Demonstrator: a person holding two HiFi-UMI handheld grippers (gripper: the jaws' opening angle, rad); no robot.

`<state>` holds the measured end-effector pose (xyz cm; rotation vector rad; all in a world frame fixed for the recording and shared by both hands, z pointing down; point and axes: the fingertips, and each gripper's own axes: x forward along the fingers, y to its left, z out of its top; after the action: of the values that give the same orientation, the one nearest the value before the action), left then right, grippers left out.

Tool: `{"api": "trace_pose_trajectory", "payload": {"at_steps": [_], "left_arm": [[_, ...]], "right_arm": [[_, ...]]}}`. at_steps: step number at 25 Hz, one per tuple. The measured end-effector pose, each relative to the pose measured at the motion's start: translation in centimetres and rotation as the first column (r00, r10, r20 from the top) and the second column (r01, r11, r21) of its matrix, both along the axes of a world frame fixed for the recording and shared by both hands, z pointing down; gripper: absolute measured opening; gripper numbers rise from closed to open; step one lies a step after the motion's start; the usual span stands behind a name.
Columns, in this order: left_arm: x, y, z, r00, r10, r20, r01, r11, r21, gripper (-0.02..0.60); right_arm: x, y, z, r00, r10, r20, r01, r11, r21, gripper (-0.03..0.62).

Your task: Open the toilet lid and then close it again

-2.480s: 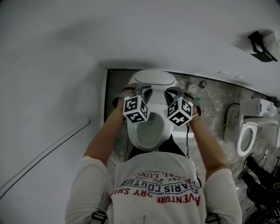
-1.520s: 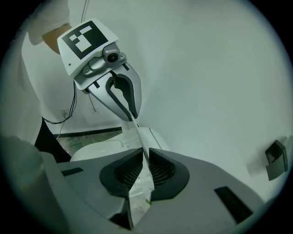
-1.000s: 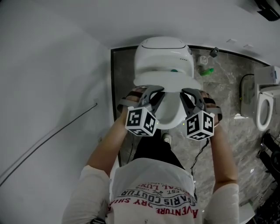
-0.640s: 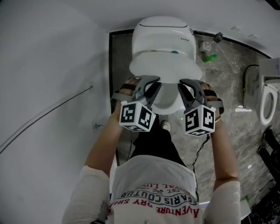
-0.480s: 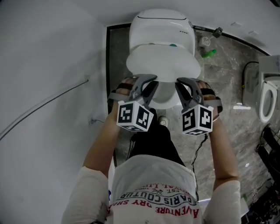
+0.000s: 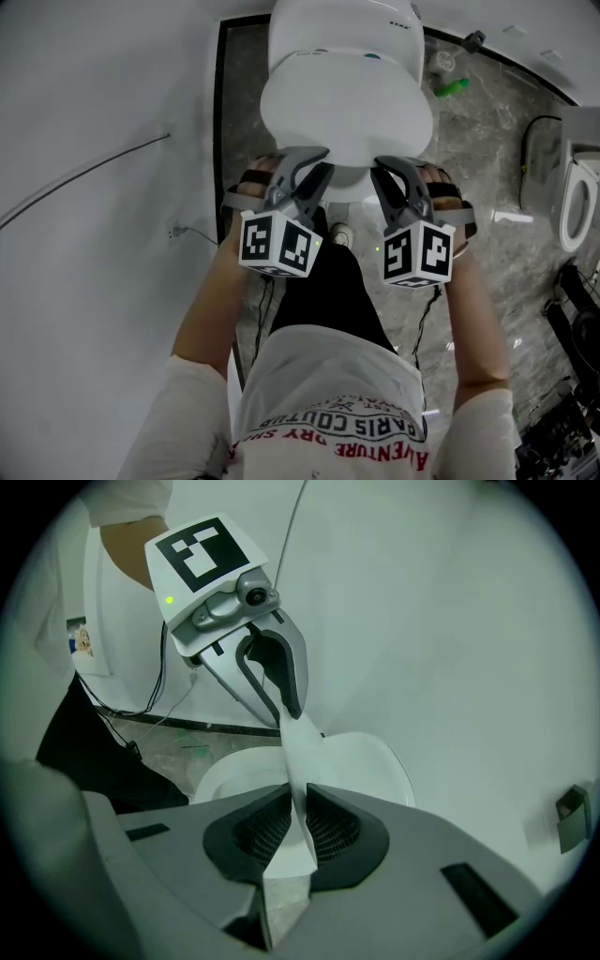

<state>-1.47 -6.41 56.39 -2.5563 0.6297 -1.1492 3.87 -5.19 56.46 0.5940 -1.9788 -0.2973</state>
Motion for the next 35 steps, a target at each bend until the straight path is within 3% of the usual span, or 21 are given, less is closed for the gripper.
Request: {"api": "trace_pose_trajectory", "payload": {"at_steps": [18,32,35], "left_arm": [[-0.6,7.9,10.4,0.993,0.002,0.117,-0.008,0.999,0.051,0.087],[-1.1,11.4,19.4,0.984,0.021,0.178,-0.02,1.0,-0.004,0.109],[-1.0,11.7,21.0,0.985,0.013,0.169,-0.005,0.999,-0.052,0.116]], "right_arm": [[-0.7,7.8,10.4,0.991,-0.103,-0.089,0.1,0.994,-0.039,0.032],[-1.3,11.4,19.1,0.988,-0.124,-0.093,0.109,0.982,-0.155,0.046],[-1.3,11.7,20.8,0.986,-0.127,-0.111,0.109,0.981,-0.159,0.046]]}}
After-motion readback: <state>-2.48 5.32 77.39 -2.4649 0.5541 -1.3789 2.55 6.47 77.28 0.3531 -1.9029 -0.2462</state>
